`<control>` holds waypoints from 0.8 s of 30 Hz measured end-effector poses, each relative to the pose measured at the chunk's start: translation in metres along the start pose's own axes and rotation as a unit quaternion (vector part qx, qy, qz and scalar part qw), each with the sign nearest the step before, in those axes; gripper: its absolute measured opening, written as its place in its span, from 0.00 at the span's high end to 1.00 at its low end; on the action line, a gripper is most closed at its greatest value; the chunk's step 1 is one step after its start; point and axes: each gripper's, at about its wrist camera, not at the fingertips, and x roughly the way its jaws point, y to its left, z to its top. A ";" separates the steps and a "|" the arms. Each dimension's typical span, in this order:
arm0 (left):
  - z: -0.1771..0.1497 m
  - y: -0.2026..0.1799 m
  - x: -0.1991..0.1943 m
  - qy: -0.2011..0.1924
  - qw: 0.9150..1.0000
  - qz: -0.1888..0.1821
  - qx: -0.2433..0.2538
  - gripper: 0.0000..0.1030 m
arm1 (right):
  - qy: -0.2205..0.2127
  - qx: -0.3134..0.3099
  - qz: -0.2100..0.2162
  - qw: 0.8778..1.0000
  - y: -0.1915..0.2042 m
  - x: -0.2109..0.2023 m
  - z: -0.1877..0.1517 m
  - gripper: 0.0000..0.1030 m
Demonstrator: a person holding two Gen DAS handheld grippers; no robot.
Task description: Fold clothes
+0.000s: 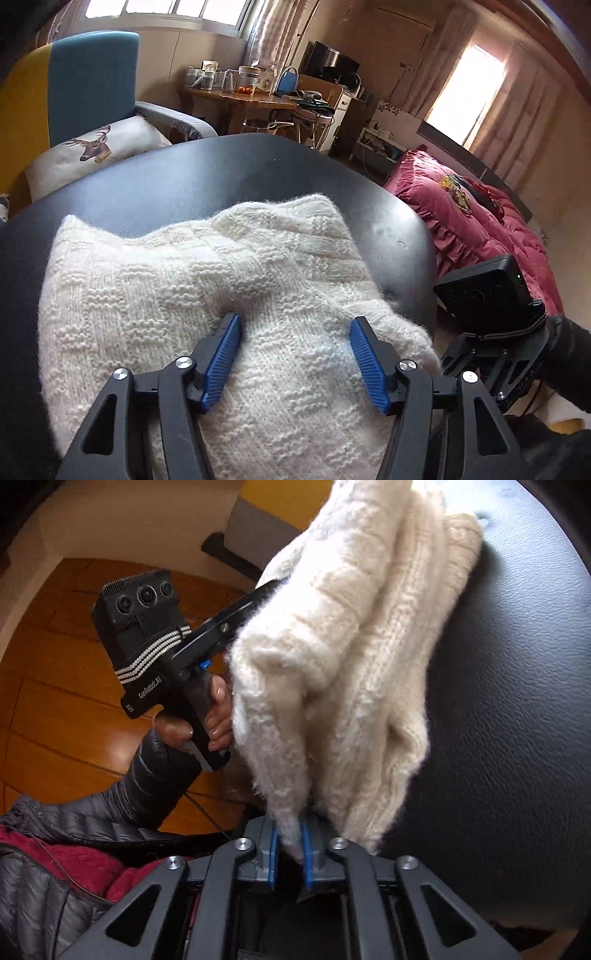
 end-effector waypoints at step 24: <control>-0.057 0.030 -0.056 -0.089 0.989 0.064 -0.100 0.29 | -0.135 -0.209 -0.371 0.894 0.069 0.018 0.018 0.71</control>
